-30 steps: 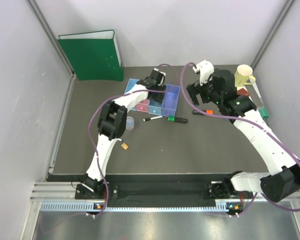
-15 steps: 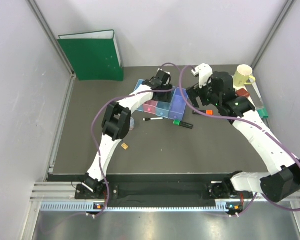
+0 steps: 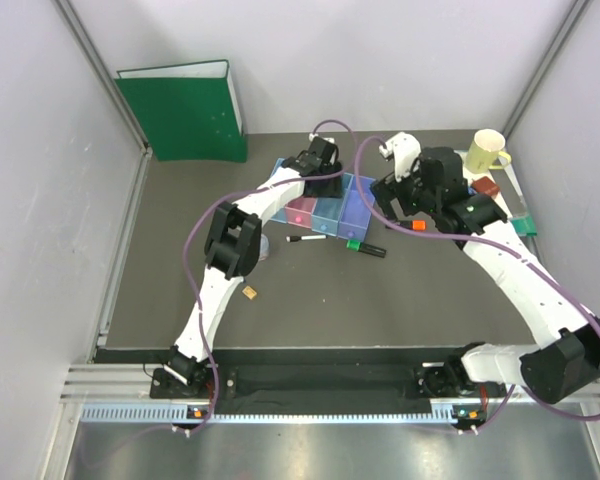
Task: Sort the stationery into containers
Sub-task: Move the storage box to the center of the board.
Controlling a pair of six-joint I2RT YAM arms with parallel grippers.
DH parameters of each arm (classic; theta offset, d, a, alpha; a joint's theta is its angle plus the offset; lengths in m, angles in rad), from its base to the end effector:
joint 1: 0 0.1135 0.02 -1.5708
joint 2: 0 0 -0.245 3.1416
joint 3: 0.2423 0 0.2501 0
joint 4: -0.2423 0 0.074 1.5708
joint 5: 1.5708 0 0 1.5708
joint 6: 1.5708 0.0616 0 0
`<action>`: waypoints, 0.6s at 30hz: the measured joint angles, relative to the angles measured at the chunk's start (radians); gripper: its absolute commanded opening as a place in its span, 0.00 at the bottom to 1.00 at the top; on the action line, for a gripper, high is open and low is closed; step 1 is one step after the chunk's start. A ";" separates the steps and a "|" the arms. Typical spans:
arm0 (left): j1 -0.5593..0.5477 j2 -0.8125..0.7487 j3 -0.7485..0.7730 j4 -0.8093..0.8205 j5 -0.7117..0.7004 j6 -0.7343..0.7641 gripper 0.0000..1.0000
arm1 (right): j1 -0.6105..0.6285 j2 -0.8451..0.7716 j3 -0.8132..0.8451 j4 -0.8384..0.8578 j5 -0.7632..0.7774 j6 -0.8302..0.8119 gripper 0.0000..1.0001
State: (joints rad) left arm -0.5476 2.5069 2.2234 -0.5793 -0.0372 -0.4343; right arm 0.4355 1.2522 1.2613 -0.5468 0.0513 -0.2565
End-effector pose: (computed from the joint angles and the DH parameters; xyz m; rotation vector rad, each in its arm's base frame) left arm 0.4753 -0.2872 0.1455 0.1230 2.4694 -0.3902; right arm 0.2750 0.1245 0.3390 -0.6860 1.9934 0.0531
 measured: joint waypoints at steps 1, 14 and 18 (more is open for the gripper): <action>0.001 0.000 0.000 0.001 0.001 0.005 0.67 | 0.000 0.003 -0.005 0.001 -0.003 -0.003 1.00; 0.010 -0.151 -0.229 -0.001 0.052 0.167 0.77 | -0.024 0.226 -0.005 0.096 -0.112 -0.001 1.00; 0.010 -0.188 -0.251 -0.003 0.079 0.207 0.78 | -0.055 0.359 0.024 0.112 -0.129 0.023 1.00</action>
State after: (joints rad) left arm -0.5373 2.3188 1.9728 -0.5819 0.0422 -0.2272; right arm 0.3805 1.6115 1.2854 -0.4351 -0.0772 -0.2333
